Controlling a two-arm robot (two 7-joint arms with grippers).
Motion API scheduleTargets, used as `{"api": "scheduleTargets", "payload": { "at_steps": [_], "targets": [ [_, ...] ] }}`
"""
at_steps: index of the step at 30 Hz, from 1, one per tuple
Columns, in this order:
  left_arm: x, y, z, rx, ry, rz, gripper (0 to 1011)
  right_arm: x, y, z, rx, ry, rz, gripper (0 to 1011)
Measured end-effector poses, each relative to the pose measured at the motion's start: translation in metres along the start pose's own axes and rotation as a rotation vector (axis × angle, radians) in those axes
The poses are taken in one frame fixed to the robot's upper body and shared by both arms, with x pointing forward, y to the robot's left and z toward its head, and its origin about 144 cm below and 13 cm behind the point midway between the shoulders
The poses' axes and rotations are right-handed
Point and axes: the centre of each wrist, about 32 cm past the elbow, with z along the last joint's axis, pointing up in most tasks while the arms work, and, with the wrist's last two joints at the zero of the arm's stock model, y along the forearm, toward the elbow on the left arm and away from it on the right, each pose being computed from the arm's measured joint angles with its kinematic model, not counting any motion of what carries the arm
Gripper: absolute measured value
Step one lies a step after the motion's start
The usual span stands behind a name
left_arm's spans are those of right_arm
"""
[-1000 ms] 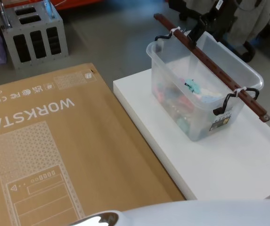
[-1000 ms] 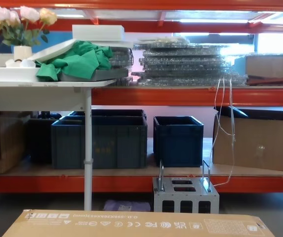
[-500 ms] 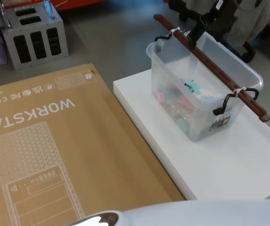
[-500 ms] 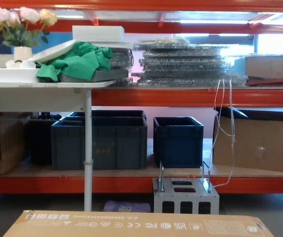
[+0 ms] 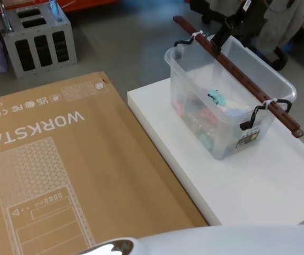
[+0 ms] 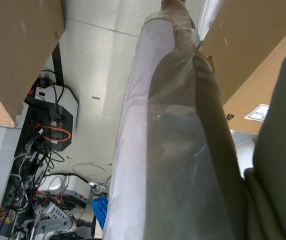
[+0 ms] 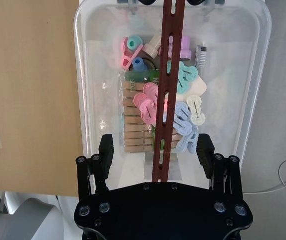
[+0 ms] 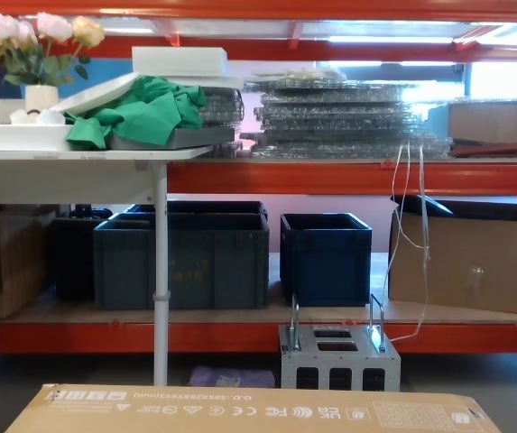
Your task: Use one hand to grasp the basket and place it at the designated location.
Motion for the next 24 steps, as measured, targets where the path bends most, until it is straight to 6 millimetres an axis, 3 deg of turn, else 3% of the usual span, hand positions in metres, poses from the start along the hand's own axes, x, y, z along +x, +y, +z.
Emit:
{"api": "scheduleTargets", "payload": {
  "at_steps": [12,24],
  "targets": [
    [0.0,0.0,0.0,0.0,0.0,0.0,0,0.0,0.0,0.0,0.0,0.0,0.0,1001],
    [0.0,0.0,0.0,0.0,0.0,0.0,0,0.004,0.023,-0.006,-0.022,0.037,0.065,1001]
  ]
}}
